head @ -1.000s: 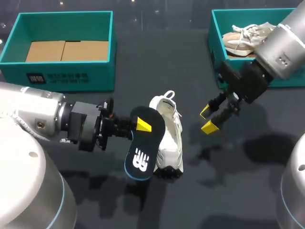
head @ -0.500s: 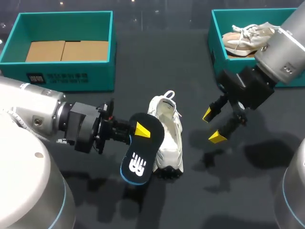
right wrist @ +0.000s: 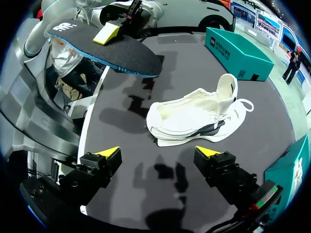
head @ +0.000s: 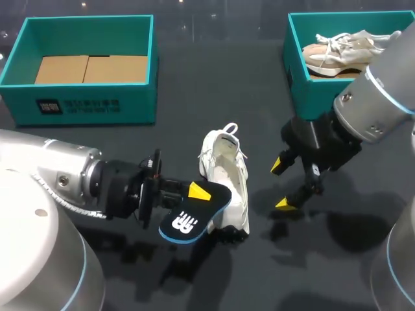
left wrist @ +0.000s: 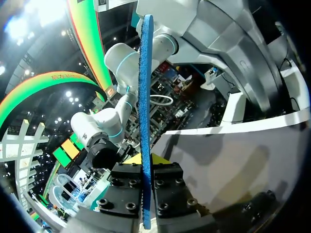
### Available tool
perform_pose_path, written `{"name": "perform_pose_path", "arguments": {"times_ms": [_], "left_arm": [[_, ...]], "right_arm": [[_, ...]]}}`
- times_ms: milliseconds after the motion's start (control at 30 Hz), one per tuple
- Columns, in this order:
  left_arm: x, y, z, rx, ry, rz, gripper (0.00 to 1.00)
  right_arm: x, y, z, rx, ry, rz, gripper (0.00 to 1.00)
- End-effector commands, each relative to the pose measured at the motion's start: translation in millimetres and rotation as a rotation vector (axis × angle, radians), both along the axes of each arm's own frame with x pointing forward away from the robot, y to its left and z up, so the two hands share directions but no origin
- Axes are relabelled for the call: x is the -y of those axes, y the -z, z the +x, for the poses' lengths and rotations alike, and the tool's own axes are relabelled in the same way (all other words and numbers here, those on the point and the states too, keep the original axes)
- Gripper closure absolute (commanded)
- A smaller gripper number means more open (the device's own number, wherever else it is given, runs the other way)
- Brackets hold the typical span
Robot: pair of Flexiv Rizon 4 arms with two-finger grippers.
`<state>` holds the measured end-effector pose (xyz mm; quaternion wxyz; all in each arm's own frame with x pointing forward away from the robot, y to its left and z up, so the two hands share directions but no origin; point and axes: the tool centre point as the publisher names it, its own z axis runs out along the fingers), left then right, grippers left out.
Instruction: Take the shoe out of the shoebox, open the shoe tongue, remove and reinsert the insole, then place the shoe into the shoebox
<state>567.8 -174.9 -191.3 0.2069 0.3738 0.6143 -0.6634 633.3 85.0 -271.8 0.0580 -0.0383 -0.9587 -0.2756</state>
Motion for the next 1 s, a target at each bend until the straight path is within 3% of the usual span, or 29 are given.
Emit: {"name": "perform_pose_path", "arguments": {"times_ms": [33, 100, 167, 633, 1000], "left_arm": [[4.3, 3.7, 6.4, -0.004, 0.024, -0.016, 1.0], [18.1, 18.5, 10.2, 0.045, -0.077, 0.076, 1.0], [25.9, 24.1, 12.5, -0.047, -0.077, 0.057, 1.0], [31.8, 32.3, 19.2, -0.208, -0.106, 0.016, 1.0], [30.4, 35.9, 21.8, -0.201, -0.132, 0.024, 1.0]], "right_arm": [[1.8, -0.9, -3.4, 0.008, 0.005, 0.0, 0.0], [1.8, -0.9, -3.4, 0.008, 0.005, 0.0, 0.0], [-0.9, 1.5, -2.7, 0.022, 0.004, -0.014, 0.0], [-16.4, 34.8, 6.9, 0.178, 0.014, -0.011, 0.0], [-16.4, 34.8, 6.9, 0.178, 0.014, -0.011, 0.0]]}}
